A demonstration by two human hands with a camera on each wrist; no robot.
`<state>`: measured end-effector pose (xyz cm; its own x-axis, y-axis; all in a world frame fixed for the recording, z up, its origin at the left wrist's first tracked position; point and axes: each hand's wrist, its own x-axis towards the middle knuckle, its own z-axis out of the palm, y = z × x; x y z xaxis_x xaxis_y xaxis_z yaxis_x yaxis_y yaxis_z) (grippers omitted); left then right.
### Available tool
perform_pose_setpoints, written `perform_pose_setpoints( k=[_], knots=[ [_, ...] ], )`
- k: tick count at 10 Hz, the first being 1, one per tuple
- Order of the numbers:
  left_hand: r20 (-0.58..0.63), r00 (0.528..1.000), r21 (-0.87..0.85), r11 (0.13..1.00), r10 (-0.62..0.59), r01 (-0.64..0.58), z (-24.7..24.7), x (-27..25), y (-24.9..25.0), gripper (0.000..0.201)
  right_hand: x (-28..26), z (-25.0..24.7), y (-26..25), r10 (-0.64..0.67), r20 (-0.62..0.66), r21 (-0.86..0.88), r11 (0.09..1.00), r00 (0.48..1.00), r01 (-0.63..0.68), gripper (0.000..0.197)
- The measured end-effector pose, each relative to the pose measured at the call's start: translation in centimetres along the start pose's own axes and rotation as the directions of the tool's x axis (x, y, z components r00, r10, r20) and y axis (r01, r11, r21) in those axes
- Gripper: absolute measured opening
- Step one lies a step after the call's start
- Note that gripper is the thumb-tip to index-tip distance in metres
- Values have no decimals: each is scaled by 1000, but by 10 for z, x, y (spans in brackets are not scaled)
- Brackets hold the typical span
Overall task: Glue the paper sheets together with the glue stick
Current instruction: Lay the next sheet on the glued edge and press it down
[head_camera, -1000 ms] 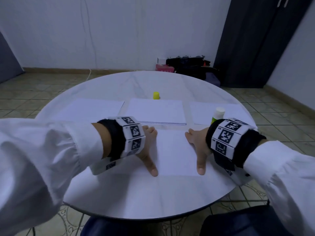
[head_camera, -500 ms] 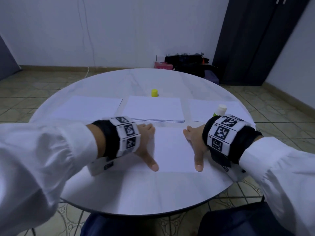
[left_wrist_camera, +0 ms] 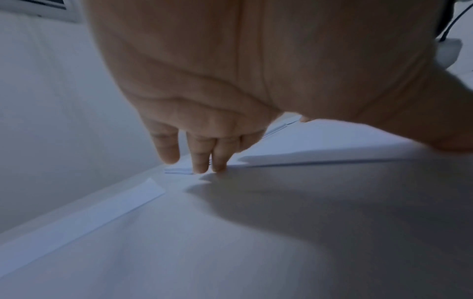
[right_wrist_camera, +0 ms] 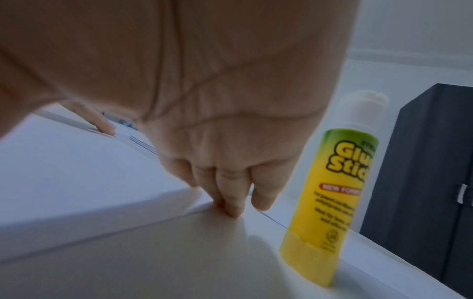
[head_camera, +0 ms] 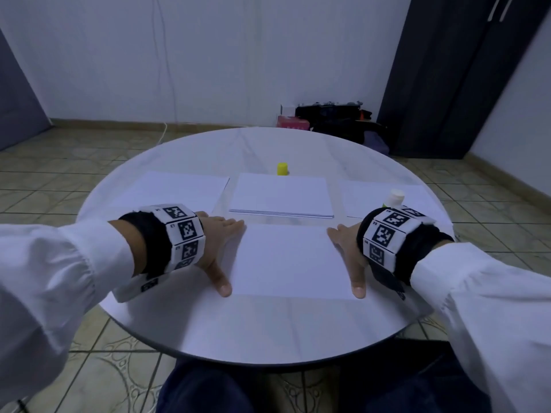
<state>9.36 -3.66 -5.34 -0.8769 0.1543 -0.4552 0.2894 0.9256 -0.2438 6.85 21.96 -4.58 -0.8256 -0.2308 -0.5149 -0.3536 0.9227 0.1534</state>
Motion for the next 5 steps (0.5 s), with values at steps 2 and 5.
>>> perform_pose_setpoints(
  k=[2,5],
  knots=[
    [-82,996,-214,977,-44,25,-11,-8,11,137,-11,-3,2,-24,81,147,989,996,12,151],
    [-66,990,-948,319,-128,-22,0,-26,4,71,-22,14,-23,-60,-49,167,984,997,68,159]
  ],
)
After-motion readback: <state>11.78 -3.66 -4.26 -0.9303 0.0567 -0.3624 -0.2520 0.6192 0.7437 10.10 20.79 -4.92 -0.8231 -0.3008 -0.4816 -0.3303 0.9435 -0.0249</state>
